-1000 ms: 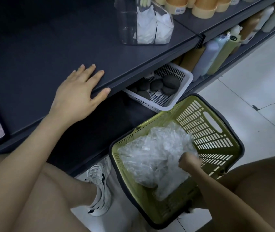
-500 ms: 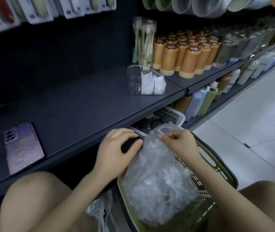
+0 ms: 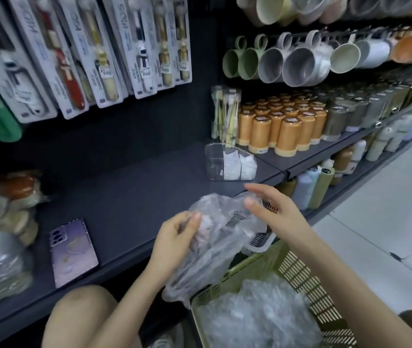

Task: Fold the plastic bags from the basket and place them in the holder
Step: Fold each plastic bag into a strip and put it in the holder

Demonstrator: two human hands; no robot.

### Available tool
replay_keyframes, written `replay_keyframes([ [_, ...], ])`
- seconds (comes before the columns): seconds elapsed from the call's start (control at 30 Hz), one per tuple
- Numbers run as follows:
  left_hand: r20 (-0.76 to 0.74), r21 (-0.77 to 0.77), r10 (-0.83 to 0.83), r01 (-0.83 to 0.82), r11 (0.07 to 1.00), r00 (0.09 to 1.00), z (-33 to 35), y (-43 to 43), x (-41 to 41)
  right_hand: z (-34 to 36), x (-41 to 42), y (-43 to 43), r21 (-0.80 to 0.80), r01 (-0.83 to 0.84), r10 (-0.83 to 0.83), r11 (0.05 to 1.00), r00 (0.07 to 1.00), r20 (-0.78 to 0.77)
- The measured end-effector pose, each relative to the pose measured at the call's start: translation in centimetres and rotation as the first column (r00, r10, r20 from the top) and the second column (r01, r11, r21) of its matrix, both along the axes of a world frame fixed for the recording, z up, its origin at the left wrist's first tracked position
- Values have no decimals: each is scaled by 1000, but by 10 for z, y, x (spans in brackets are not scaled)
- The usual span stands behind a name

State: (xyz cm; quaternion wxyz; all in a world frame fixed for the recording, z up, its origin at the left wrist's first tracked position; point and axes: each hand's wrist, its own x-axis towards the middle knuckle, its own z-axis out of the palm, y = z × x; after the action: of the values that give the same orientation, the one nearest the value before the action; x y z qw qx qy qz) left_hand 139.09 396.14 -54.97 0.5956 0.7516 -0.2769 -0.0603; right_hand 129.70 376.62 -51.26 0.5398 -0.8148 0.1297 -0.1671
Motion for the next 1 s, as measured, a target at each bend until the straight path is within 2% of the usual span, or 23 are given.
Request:
replay_keyframes([
  [0.07,-34,-17,-12,11,1000,999,5,2,4,-3,1,-2,9,-125,125,992,990,-71],
  [0.17,-62,-58,24,-28,998,998,12,6,4,-13,6,-3,-16,-185,183,983,978,-99],
  [0.3,-117,-120,105,-119,986,988,16,12,8,-21,9,5,-99,-35,38,995,999,29],
  [0.37,-135,-130,141,-158,979,981,16,14,11,-20,7,13,-144,-27,40,989,996,84],
  [0.47,-120,-121,154,-169,978,981,17,16,14,-21,12,25,-302,-55,71,952,997,39],
  [0.57,-120,-122,168,-182,976,978,20,16,14,-23,25,29,-387,22,-20,922,1000,9],
  [0.67,-109,-131,216,-229,965,970,22,22,16,-21,29,25,-256,2,-1,967,1000,3],
  [0.73,-110,-146,291,-306,941,950,22,30,21,-17,25,18,-124,-5,10,992,999,41],
  [0.8,-146,-164,357,-379,911,923,20,38,29,-11,20,12,-55,-5,10,998,997,82],
  [0.9,-196,-147,347,-377,914,917,14,47,36,-6,16,7,-47,-20,25,999,993,111],
  [1.0,-282,-102,338,-378,920,898,16,54,41,4,17,6,-131,-16,33,991,991,128],
])
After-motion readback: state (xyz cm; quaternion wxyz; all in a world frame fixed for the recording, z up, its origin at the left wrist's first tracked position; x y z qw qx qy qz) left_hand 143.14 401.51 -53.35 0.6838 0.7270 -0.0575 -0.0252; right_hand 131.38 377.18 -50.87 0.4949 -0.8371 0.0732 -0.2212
